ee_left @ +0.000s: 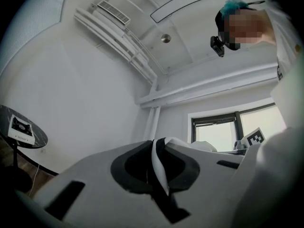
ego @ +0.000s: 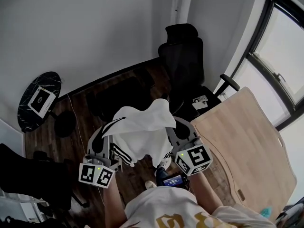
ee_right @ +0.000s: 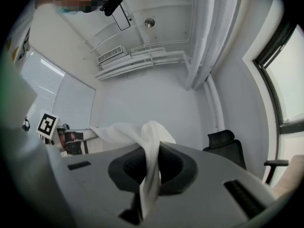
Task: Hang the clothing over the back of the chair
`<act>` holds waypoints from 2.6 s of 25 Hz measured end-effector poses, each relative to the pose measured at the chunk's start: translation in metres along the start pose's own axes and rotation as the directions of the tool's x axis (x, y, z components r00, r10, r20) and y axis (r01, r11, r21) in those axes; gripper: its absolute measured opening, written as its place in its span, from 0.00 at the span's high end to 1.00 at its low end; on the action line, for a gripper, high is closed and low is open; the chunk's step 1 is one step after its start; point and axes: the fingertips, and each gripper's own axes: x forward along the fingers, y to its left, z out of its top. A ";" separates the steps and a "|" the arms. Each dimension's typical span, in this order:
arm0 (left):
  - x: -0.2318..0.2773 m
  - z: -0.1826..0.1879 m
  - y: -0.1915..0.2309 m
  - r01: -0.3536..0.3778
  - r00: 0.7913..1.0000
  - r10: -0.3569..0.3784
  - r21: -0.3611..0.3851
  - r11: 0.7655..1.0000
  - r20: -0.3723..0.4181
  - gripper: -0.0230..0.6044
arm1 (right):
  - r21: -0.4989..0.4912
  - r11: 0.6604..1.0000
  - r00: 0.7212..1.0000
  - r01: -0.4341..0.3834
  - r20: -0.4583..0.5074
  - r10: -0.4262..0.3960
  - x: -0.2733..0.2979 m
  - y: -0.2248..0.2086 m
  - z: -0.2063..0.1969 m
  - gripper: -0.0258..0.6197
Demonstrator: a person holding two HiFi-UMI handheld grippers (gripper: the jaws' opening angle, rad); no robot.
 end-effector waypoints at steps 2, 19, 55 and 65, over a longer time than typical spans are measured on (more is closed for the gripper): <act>0.004 0.008 0.002 0.004 1.000 -0.004 0.004 1.000 0.012 0.91 | -0.021 1.000 1.000 -0.009 0.012 0.009 0.007 0.000 0.009 0.92; 0.058 0.050 0.033 0.040 0.998 -0.041 0.027 0.999 0.054 0.91 | -0.160 0.984 0.996 -0.079 0.031 0.085 0.076 -0.018 0.067 0.92; 0.226 -0.103 0.172 -0.046 0.948 0.061 0.055 0.997 -0.312 0.91 | -0.145 0.943 0.934 -0.301 -0.245 0.260 0.284 -0.125 -0.047 0.91; 0.225 -0.190 0.199 -0.053 0.839 0.071 0.050 0.997 -0.539 0.91 | -0.041 0.889 0.803 -0.457 -0.448 0.392 0.316 -0.133 -0.141 0.91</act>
